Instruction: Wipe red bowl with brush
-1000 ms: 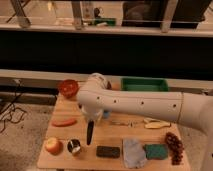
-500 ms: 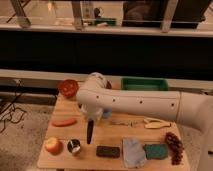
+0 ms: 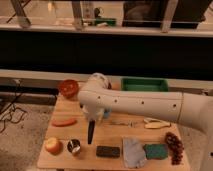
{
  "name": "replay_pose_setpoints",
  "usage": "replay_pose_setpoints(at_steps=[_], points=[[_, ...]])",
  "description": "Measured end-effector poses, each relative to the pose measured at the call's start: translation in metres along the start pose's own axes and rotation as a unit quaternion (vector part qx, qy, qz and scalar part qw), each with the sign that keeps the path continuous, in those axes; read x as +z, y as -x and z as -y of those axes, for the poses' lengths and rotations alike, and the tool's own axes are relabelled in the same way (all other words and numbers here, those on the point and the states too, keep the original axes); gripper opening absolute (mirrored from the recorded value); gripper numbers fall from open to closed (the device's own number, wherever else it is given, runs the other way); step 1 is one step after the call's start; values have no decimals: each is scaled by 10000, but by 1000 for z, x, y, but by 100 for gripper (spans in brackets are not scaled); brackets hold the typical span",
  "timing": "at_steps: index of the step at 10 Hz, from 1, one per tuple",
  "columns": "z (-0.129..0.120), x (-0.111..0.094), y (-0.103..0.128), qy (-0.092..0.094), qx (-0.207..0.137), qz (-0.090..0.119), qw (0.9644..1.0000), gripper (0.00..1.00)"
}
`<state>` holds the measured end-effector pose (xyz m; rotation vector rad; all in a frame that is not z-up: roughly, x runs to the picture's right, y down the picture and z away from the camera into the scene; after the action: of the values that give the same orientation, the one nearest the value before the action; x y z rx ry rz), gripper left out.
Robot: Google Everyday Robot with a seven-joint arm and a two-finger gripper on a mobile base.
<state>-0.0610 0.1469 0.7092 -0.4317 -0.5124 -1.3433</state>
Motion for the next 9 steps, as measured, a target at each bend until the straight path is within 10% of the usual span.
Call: replay_pose_setpoints(at_steps=[9], points=[[2, 2, 5, 30, -43, 48, 10000, 19]])
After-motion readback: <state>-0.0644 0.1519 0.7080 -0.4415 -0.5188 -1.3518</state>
